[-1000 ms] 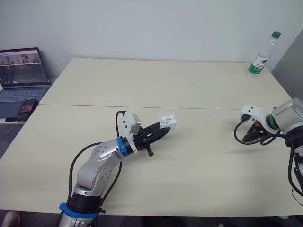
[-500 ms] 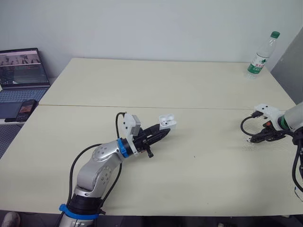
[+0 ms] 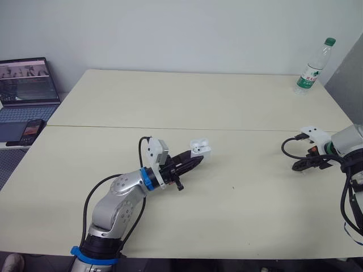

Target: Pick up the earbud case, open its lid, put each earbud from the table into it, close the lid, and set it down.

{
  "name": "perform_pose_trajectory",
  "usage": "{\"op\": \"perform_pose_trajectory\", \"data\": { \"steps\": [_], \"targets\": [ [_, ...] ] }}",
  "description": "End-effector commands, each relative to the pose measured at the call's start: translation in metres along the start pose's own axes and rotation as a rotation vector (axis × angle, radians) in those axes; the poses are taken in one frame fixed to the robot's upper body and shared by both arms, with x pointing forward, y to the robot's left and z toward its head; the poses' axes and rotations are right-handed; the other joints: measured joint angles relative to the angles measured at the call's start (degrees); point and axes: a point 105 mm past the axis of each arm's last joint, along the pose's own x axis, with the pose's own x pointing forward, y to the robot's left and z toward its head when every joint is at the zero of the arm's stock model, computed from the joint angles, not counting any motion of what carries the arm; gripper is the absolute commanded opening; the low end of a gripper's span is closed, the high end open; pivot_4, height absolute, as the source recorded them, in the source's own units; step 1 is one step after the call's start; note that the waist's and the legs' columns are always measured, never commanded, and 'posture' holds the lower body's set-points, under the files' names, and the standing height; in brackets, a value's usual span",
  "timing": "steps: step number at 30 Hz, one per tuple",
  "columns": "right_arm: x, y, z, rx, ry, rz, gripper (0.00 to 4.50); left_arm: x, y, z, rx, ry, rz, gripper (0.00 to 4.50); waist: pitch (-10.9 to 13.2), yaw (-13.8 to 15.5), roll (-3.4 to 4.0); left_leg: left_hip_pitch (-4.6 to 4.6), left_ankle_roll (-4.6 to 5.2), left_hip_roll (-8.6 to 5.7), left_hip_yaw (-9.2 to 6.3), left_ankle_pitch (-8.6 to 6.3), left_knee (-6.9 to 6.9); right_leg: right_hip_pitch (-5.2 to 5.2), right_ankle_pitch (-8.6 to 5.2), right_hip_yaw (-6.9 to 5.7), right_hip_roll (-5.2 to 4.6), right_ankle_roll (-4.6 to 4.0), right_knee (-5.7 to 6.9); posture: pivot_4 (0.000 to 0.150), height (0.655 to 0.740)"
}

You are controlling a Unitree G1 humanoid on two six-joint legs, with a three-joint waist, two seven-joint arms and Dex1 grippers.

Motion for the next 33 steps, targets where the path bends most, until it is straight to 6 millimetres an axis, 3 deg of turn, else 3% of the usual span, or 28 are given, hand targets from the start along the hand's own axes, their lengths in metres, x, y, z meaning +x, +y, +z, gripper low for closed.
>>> {"op": "perform_pose_trajectory", "data": {
  "steps": [1, 3, 6, 13, 22, 25, 28, 33],
  "targets": [
    [-0.006, -0.001, 0.005, -0.021, -0.027, -0.013, 3.07, 0.001, -0.005, 0.009, 0.047, -0.029, -0.027, 0.76, 0.00, 0.00, 0.00, 0.00, 0.00, 0.00, 0.01, 0.00, 0.00, 0.00, 0.00, 0.00, 0.00, 0.00, 0.00, 0.150, 0.7400],
    [-0.005, 0.001, 0.005, -0.026, -0.023, -0.007, 3.07, 0.001, -0.003, 0.009, 0.052, -0.029, -0.025, 0.76, 0.00, -0.01, 0.00, 0.00, 0.00, 0.00, 0.01, 0.00, 0.00, 0.00, 0.00, 0.00, 0.00, 0.00, 0.00, 0.150, 0.7400],
    [-0.004, 0.003, 0.005, -0.036, -0.023, -0.002, 2.49, 0.001, -0.003, 0.009, 0.055, -0.029, -0.025, 0.76, 0.00, -0.01, 0.00, 0.00, 0.00, 0.01, -0.01, 0.00, 0.00, 0.00, 0.00, -0.01, 0.01, 0.00, 0.00, 0.150, 0.7400],
    [-0.005, 0.006, 0.007, -0.047, -0.027, 0.011, 0.04, 0.002, -0.002, 0.011, 0.050, -0.038, -0.025, 0.76, 0.00, 0.00, 0.00, 0.00, 0.00, 0.01, -0.01, 0.00, 0.00, 0.00, 0.00, -0.01, 0.01, 0.01, 0.00, 0.150, 0.7400],
    [-0.011, 0.010, 0.009, -0.076, -0.050, 0.022, 0.04, 0.004, -0.002, 0.011, 0.040, -0.045, -0.030, 0.76, 0.00, 0.00, 0.00, -0.01, 0.00, 0.01, -0.02, 0.00, 0.00, 0.00, 0.00, -0.01, 0.01, 0.01, 0.00, 0.150, 0.7400],
    [-0.017, 0.008, 0.018, -0.119, -0.106, 0.006, 0.64, 0.004, -0.002, 0.011, 0.038, -0.046, -0.032, 0.76, 0.00, -0.01, 0.00, -0.01, 0.00, 0.01, -0.02, 0.00, 0.00, 0.00, 0.00, -0.01, 0.01, 0.01, 0.00, 0.150, 0.7400],
    [-0.032, 0.004, 0.027, -0.155, -0.167, -0.005, 1.65, 0.004, -0.003, 0.011, 0.037, -0.045, -0.034, 0.76, 0.00, -0.01, 0.00, 0.00, 0.00, 0.02, -0.01, 0.00, 0.00, 0.00, 0.00, -0.01, 0.01, 0.01, 0.00, 0.150, 0.7400],
    [-0.048, -0.017, 0.013, -0.190, -0.149, -0.065, 3.53, 0.003, -0.003, 0.009, 0.035, -0.040, -0.033, 0.76, 0.03, 0.08, 0.02, -0.02, 0.00, -0.01, -0.02, 0.00, -0.01, 0.00, -0.01, -0.02, 0.00, 0.02, -0.04, 0.150, 0.7400]
  ]
}}
